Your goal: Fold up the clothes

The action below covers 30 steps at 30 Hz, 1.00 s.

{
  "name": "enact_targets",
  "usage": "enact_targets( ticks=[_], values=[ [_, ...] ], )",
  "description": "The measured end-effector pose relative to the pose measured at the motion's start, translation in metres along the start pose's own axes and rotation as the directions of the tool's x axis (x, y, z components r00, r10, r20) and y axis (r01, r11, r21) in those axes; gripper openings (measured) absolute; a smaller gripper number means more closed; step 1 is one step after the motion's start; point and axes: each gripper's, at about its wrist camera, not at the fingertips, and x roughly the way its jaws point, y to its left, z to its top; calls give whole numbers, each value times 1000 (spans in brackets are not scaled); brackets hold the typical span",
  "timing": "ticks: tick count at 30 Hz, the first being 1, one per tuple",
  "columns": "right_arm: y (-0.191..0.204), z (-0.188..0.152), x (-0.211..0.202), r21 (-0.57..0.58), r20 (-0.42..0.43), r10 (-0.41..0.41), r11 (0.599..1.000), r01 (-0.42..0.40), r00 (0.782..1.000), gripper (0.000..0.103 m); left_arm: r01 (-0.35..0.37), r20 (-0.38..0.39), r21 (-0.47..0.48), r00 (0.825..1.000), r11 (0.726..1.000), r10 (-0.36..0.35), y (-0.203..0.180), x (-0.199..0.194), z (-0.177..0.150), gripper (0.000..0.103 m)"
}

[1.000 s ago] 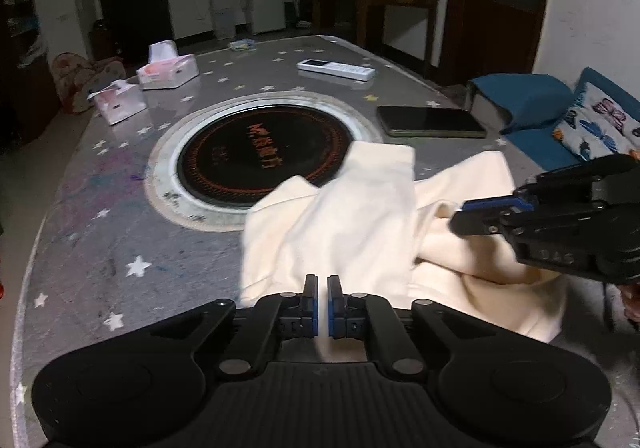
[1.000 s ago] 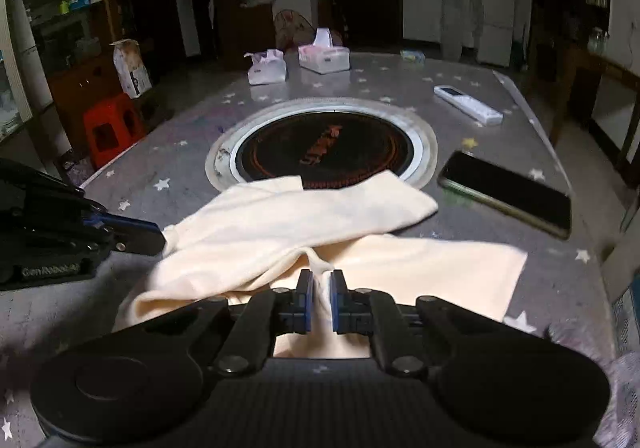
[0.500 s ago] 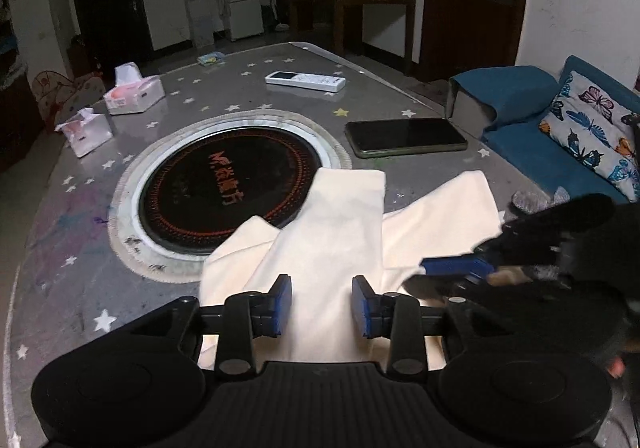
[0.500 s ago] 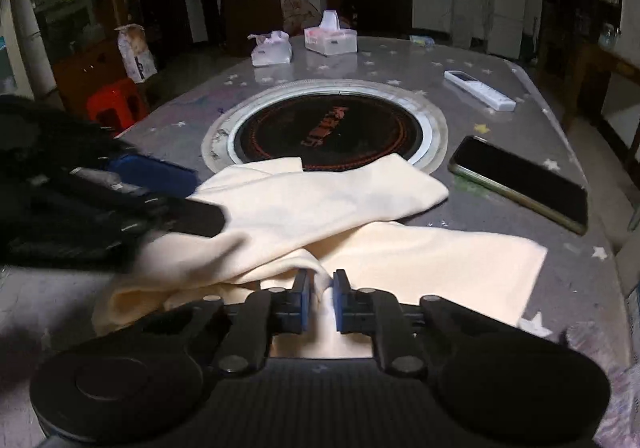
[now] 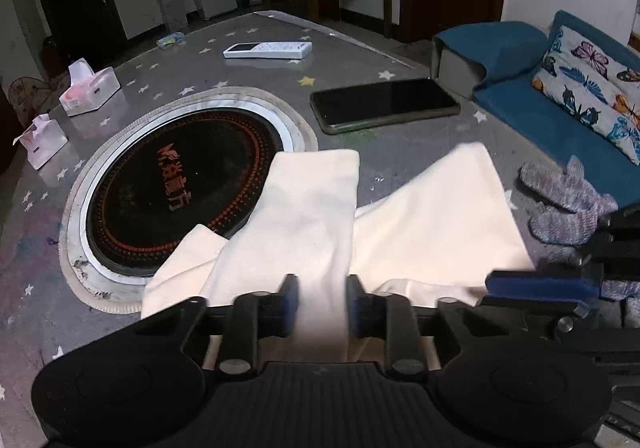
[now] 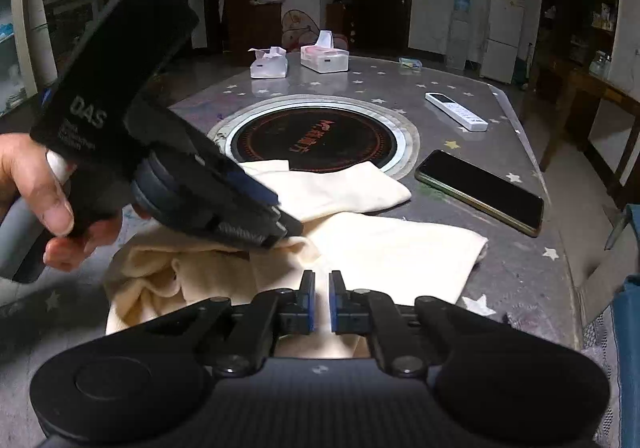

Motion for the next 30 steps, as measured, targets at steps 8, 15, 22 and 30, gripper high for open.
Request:
enact_targets(
  ticks=[8,15,22,30],
  values=[
    [-3,8,16,-2,-5,6,1000,-6,1000,38,-19,89,-88,996,996,27,34,-28,-8,4],
    [-3,14,46,14,-47,47,999,-47,998,40,-34,159,-256,984,966,77,89,-69,-27,4],
    [10,18,38,-21,-11,45,999,-46,999,9,-59,207,-413,966,909,157,136,-116,-69,4],
    [19,38,-35,-29,233,-85,995,94,969,7,-100,240,-533,934,840,264,164,-189,-135,2]
  ],
)
